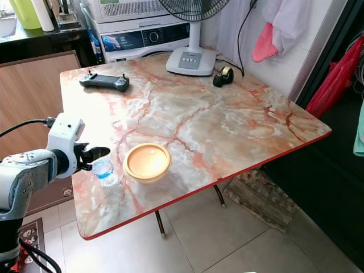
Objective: Restocking fridge
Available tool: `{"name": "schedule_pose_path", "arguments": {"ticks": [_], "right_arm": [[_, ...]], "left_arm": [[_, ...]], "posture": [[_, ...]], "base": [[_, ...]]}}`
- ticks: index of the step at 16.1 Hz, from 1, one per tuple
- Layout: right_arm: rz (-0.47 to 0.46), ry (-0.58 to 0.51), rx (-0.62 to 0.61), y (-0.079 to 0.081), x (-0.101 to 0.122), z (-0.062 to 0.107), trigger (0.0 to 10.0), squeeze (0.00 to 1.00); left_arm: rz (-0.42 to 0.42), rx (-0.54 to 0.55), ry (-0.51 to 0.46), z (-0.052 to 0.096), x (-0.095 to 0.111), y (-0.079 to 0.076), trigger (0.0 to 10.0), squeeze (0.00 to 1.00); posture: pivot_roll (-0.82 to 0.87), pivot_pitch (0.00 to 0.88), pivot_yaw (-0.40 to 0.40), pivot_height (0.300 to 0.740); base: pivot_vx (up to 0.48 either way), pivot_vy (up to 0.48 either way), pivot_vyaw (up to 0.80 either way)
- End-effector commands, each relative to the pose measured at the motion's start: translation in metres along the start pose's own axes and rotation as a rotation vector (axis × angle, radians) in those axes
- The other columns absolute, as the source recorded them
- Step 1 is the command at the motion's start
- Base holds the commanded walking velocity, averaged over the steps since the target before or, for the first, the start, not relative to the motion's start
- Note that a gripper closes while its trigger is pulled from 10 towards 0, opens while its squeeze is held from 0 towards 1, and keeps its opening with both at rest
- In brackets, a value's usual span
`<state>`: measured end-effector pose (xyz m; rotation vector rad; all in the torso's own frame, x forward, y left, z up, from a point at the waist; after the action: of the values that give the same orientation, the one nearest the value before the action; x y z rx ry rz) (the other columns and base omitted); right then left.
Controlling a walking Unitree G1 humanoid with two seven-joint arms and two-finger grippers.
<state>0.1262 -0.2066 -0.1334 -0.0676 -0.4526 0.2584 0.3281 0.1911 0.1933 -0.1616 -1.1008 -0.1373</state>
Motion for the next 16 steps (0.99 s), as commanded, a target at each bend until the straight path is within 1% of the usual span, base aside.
{"name": "schedule_pose_path", "arguments": {"ticks": [1,6,8,9,10,11,12,13,14,15,16], "right_arm": [[0.007,0.008,0.000,-0.001,-0.001,0.000,10.0,0.00],[0.005,0.010,0.002,-0.001,-0.002,0.000,10.0,0.00],[0.004,0.009,0.003,-0.001,-0.001,0.000,10.0,0.00],[0.003,0.007,0.003,-0.001,-0.001,0.000,10.0,0.00],[0.004,0.008,0.004,-0.001,-0.001,0.000,10.0,0.00],[0.005,0.008,0.005,-0.001,-0.001,0.000,10.0,0.00],[0.007,0.008,0.006,-0.001,-0.001,0.000,10.0,0.00],[0.011,0.009,0.009,-0.001,-0.001,0.000,10.0,0.00],[0.011,0.009,0.011,0.000,-0.001,0.000,10.0,0.00],[0.009,0.009,0.013,0.001,-0.001,0.000,10.0,0.00],[0.009,0.008,0.014,0.001,-0.001,0.000,10.0,0.00]], "left_arm": [[0.009,-0.023,-0.013,0.001,0.001,-0.003,0.0,0.00],[0.012,-0.024,-0.014,0.000,0.000,-0.004,0.0,0.00],[0.011,-0.009,-0.031,0.000,0.001,-0.002,0.0,0.00],[-0.037,0.031,-0.122,0.003,0.015,0.003,0.0,0.00],[-0.051,0.044,-0.158,0.007,0.022,0.005,0.0,0.00],[-0.090,0.074,-0.199,0.012,0.030,0.009,0.0,0.00],[-0.153,0.146,-0.218,0.017,0.035,0.021,0.0,0.00],[-0.192,0.265,-0.219,0.023,0.034,0.043,0.9,0.00],[-0.212,0.386,-0.211,0.029,0.028,0.067,10.0,0.00],[-0.219,0.445,-0.195,0.036,0.018,0.082,10.0,0.00],[-0.153,0.465,-0.204,0.040,0.009,0.092,10.0,0.00]], "posture": [[0.10,0.000,-0.029,0.740],[0.10,0.000,-0.030,0.740],[0.10,0.000,-0.031,0.740],[0.11,0.000,-0.033,0.740],[0.11,0.000,-0.033,0.740],[0.11,0.000,-0.036,0.740],[0.12,0.000,-0.036,0.740],[0.13,0.000,-0.037,0.740],[0.13,0.000,-0.034,0.740],[0.12,0.000,-0.034,0.740],[0.13,0.000,-0.036,0.740]], "base": [[0.000,0.000,0.00],[0.000,0.000,0.00],[0.000,0.000,0.00],[0.000,0.000,0.00],[0.000,0.000,0.00],[0.000,0.000,0.00],[0.000,0.000,0.00],[0.000,0.000,0.00],[0.000,0.000,0.00],[0.000,0.000,0.00],[0.000,0.000,0.00]]}}
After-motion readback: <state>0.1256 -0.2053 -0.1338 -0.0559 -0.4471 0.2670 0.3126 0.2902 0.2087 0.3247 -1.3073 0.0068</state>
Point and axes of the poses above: a point about 5 cm out from each wrist's last joint towards the gripper, its own z axis pointing back from the gripper into the wrist, its own x axis along the axis of the wrist's last joint, y = z × x, the point moved 3 cm from there along -z, pointing out of the wrist towards the gripper, and after that the axes turned 11 degrees about z, right-handed, at the moved point
